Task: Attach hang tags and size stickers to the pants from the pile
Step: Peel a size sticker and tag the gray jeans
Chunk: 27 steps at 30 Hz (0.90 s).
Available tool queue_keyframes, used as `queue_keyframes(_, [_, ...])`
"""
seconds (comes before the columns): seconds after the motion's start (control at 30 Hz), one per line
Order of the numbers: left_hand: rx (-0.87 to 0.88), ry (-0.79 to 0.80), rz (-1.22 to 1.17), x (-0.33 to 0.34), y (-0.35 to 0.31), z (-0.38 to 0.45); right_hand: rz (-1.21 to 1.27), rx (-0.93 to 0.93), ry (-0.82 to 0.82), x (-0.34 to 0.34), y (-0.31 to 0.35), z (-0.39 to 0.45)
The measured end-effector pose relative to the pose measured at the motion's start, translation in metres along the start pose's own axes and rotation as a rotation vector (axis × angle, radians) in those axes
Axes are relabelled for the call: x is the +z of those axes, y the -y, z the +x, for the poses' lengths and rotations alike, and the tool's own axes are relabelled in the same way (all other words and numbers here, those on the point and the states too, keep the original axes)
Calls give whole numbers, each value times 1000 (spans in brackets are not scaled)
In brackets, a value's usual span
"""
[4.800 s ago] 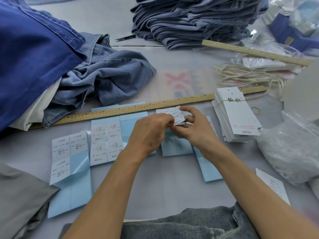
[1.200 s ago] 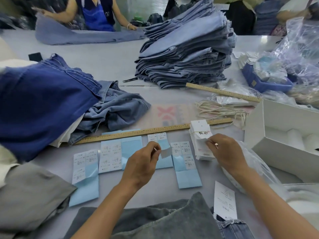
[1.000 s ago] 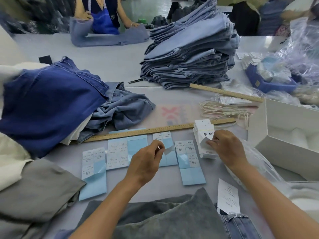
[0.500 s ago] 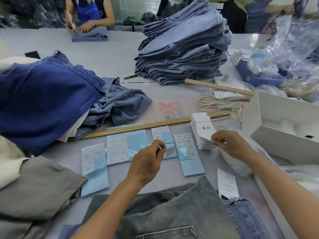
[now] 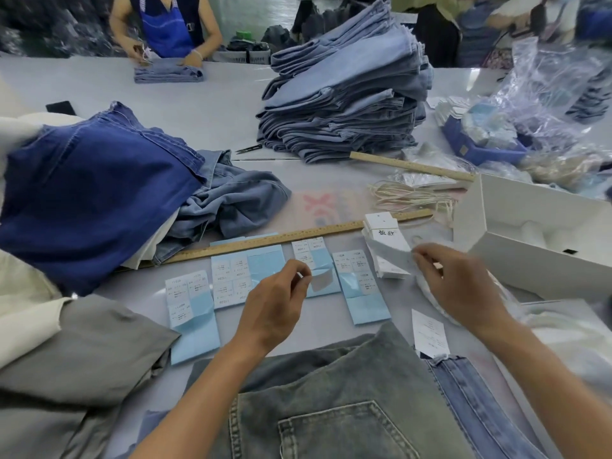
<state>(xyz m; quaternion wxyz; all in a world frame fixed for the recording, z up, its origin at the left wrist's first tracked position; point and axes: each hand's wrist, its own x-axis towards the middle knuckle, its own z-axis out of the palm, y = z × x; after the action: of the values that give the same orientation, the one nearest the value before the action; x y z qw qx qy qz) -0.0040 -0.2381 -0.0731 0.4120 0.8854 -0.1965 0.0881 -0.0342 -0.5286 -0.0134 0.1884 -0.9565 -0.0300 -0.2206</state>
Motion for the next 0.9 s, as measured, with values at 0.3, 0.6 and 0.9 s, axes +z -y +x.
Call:
queue_keyframes(0.3, [86,-19,-30,-44,-12,-59,-77,-299,154,-3,157,-188])
queue_keyframes(0.6, [165,-81,10,-71,-40,-132,-134,-96,79,-9,200,-234])
queue_keyframes(0.9, [112,86,-434,-64,-64,-152,952,753,113,-41,169,-165])
